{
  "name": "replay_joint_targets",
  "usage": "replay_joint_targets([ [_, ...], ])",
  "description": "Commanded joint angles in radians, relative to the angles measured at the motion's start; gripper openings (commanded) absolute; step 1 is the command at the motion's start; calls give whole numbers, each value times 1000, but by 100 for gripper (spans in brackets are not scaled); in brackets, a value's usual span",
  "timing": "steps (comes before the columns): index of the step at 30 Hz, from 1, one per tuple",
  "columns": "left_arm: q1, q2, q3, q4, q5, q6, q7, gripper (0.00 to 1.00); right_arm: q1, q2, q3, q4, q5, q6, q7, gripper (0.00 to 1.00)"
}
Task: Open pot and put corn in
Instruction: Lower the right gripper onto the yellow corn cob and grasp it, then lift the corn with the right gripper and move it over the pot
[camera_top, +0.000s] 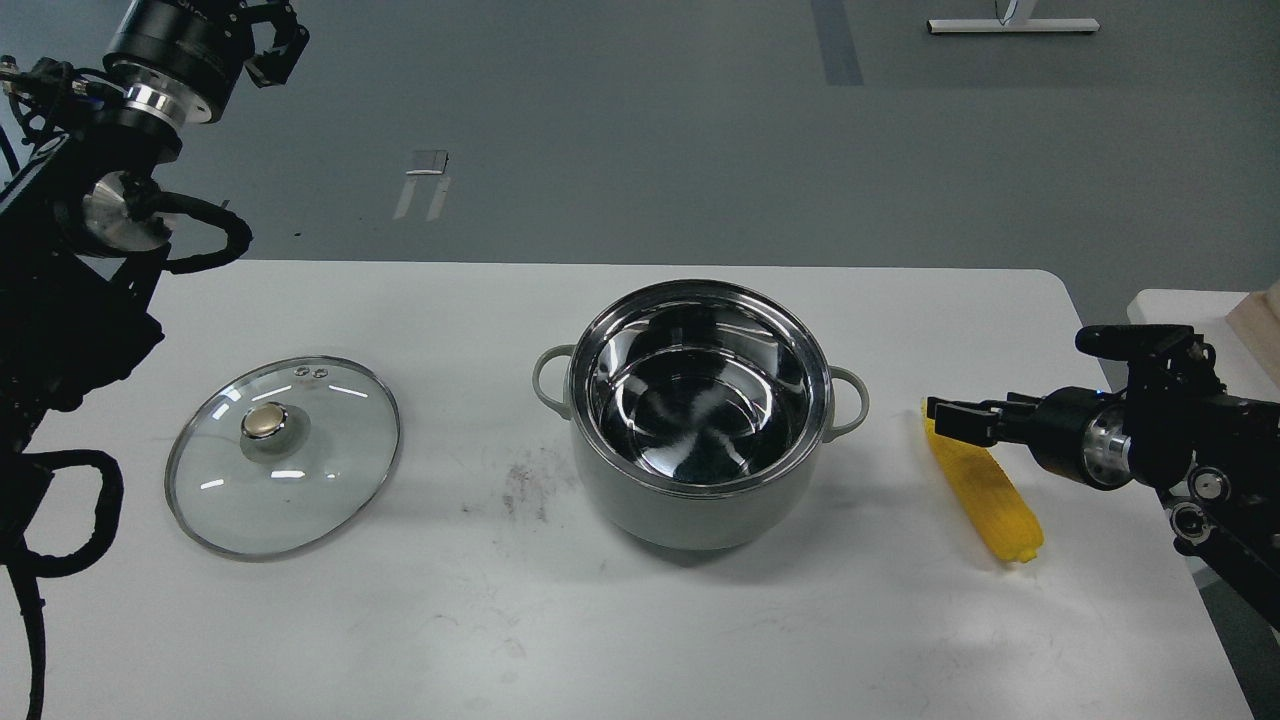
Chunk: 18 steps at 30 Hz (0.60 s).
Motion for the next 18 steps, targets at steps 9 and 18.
replay_joint_targets([
  [9,2,-5,-2,-6,2,0,-2,96,-60,13,2,-6,-50,0,-5,65],
  [18,3,-5,-2,-7,2,0,-2,96,-62,13,14,6,-41,0,-9,0],
])
